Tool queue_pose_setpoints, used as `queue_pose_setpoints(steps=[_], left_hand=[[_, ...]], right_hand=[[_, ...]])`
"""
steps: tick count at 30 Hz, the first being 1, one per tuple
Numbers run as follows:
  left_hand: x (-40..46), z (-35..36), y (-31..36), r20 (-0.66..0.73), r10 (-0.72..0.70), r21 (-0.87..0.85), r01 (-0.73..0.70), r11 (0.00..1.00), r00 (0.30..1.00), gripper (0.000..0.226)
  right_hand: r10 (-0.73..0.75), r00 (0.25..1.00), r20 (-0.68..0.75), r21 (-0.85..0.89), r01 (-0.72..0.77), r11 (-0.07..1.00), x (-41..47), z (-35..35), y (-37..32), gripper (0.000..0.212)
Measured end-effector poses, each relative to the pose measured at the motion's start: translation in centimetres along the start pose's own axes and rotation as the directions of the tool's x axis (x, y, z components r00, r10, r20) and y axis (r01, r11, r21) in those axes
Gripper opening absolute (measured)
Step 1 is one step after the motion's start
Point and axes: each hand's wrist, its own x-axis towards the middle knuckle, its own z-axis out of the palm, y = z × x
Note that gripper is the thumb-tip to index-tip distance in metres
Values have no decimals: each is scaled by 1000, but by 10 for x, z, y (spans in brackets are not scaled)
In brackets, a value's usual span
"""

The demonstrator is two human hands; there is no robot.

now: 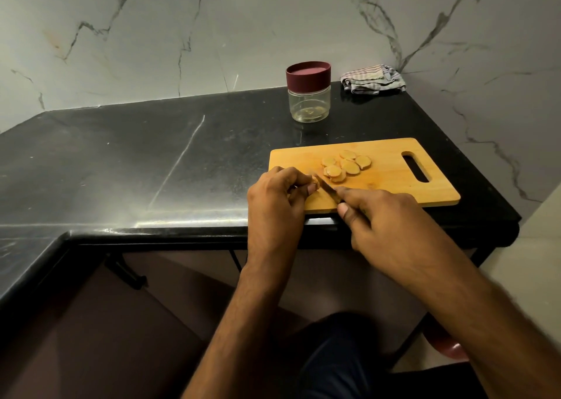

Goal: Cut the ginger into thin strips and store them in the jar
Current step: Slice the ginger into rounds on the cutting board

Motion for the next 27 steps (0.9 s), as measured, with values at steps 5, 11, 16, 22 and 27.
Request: queue_pose_setpoints(steps=[5, 11, 16, 22, 27], left_hand=[[0, 0, 1, 4, 1, 15, -1, 1000, 1000, 6], [0, 2, 4, 35, 41, 70, -44, 997, 999, 4], [4, -1, 2, 72, 40, 74, -45, 996, 997, 8], [5, -4, 4, 87, 33, 58, -38, 998, 996, 4], [6, -6, 1, 82, 32, 21, -34, 999, 996, 3]], right_hand=[[-30, 998, -60, -55, 27, 998, -1, -3, -3, 41], [-30, 998, -48, -89, 25, 996, -4, -2, 0, 40], [-33, 999, -26, -85, 30, 996, -4, -4, -1, 40], [-32, 999, -11, -89, 31, 996, -5, -4, -2, 41], [-32, 999, 9, -85, 33, 996, -5, -3, -3, 41]])
